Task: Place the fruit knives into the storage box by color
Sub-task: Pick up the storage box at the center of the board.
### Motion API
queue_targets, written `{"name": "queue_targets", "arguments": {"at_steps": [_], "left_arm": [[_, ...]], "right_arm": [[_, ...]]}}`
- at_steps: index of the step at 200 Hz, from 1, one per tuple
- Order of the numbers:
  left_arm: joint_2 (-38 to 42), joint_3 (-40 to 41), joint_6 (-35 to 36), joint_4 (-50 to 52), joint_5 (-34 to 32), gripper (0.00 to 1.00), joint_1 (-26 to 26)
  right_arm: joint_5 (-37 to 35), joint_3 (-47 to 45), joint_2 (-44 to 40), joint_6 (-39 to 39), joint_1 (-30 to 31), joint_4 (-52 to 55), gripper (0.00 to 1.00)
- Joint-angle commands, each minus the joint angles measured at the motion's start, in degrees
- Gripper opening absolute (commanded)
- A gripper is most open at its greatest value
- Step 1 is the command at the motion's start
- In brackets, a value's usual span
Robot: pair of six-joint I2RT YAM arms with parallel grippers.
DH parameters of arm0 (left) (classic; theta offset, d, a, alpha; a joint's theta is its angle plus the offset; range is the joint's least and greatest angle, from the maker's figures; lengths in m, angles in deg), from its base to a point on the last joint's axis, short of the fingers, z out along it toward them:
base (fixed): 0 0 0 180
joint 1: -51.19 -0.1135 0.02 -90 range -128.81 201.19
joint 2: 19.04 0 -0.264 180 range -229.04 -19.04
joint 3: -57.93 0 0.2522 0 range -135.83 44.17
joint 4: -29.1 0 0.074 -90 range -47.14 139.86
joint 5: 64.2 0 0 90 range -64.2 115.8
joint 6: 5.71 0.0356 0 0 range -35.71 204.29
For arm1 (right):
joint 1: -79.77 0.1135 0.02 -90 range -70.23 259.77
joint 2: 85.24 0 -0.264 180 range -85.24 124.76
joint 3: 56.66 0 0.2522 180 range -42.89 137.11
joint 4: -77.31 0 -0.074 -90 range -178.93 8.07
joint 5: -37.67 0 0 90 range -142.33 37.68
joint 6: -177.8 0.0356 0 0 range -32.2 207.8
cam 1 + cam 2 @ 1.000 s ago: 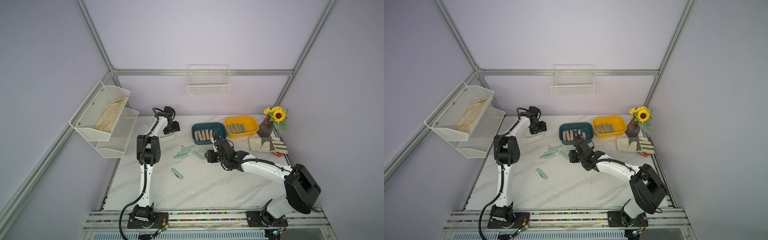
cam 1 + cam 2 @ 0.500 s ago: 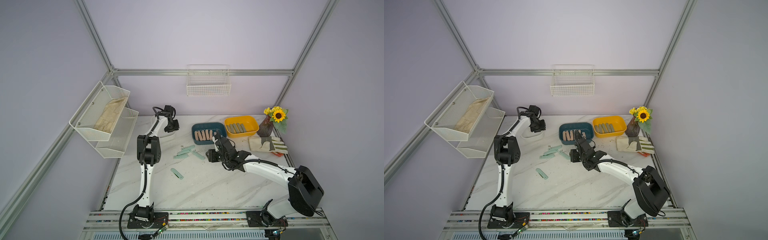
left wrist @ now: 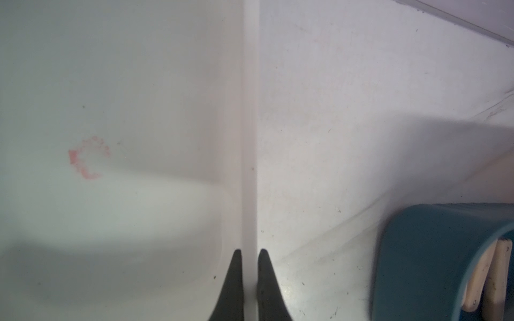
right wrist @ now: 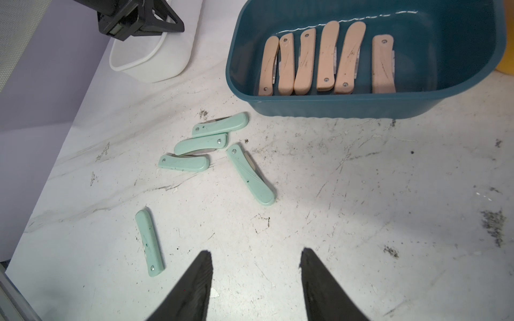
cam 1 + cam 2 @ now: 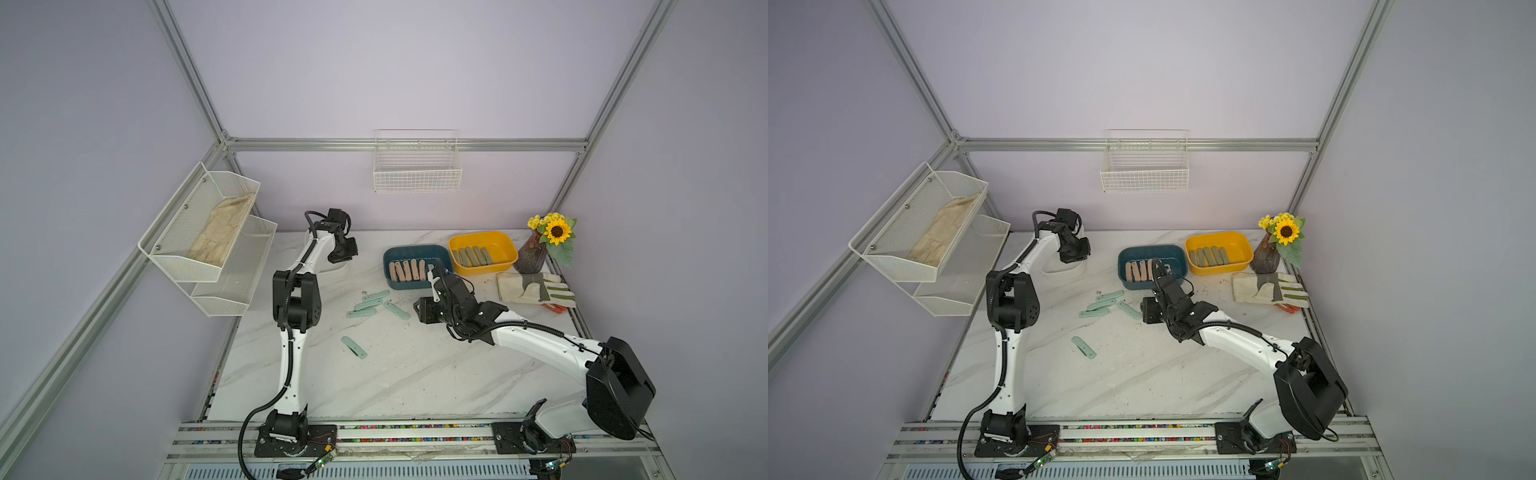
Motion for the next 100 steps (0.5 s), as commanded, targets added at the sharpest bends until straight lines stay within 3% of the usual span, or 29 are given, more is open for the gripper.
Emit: {"name": "queue_targets", "arguments": {"at_steps": [1, 100], "left_arm": [[5.4, 1.8, 0.4, -0.8, 3.4, 0.00, 0.1], [29.0, 23.0, -0.4, -1.3, 3.7, 0.00, 1.5]], "right_arm": [[-1.2, 1.4, -0.8, -0.7, -0.3, 1.1, 0.54], [5.5, 6.5, -0.9, -1.7, -8.2, -1.9, 0.52]]}}
